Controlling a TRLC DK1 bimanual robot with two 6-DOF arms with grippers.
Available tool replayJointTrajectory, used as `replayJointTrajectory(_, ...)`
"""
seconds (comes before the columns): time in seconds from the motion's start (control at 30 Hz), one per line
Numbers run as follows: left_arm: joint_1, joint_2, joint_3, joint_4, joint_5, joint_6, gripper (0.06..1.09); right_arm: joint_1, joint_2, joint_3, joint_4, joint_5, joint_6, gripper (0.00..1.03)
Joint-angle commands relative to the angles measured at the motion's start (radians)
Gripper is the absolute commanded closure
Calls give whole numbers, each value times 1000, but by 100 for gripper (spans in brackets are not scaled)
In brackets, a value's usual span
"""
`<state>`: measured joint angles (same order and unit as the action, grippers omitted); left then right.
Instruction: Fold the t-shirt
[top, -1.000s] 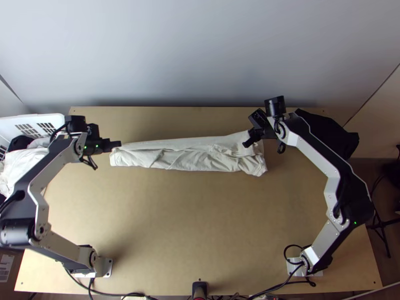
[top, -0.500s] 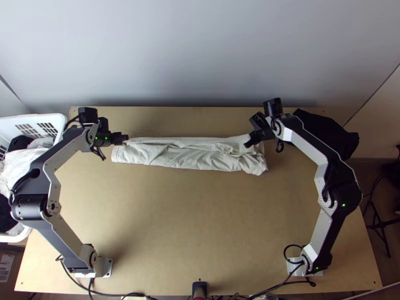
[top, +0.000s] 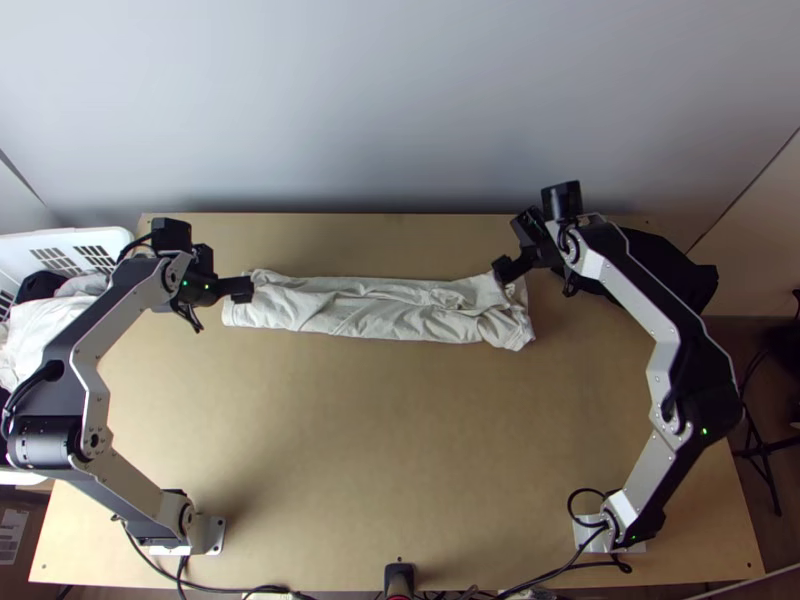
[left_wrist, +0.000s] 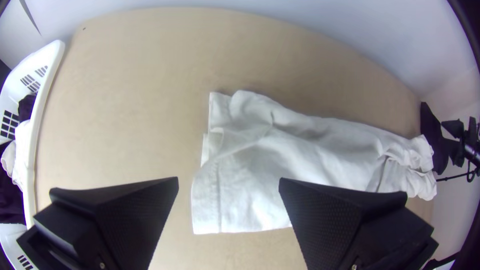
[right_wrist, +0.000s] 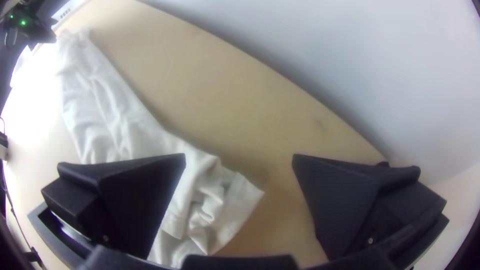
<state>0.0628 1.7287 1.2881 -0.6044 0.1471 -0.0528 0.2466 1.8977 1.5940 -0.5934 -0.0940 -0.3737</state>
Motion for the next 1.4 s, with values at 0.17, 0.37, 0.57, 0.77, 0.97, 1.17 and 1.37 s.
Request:
replayJointTrajectory(0.17, -23, 19, -50, -11, 9, 1, 11, 181, -95, 38, -75, -1, 45, 3)
replayJointTrajectory(0.37, -32, 52, -49, 37, 8, -1, 11, 270, -120, -32, -75, -1, 62, 3)
replayJointTrajectory(0.57, -49, 98, -33, 45, 9, -2, 11, 313, -120, -83, -75, -1, 65, 3)
replayJointTrajectory(0.77, -81, 134, -27, 31, 17, -9, 28, 315, -103, -91, -75, -1, 65, 3)
replayJointTrajectory(0.97, -87, 137, -21, 25, 20, -15, 74, 315, -77, -94, -75, -1, 68, 3)
replayJointTrajectory(1.17, -98, 42, -6, 25, 39, -44, 105, 316, -14, -101, -63, -9, 84, 3)
replayJointTrajectory(1.37, -127, -90, 36, 6, 92, -76, 105, 321, 77, -89, -36, -21, 99, 3)
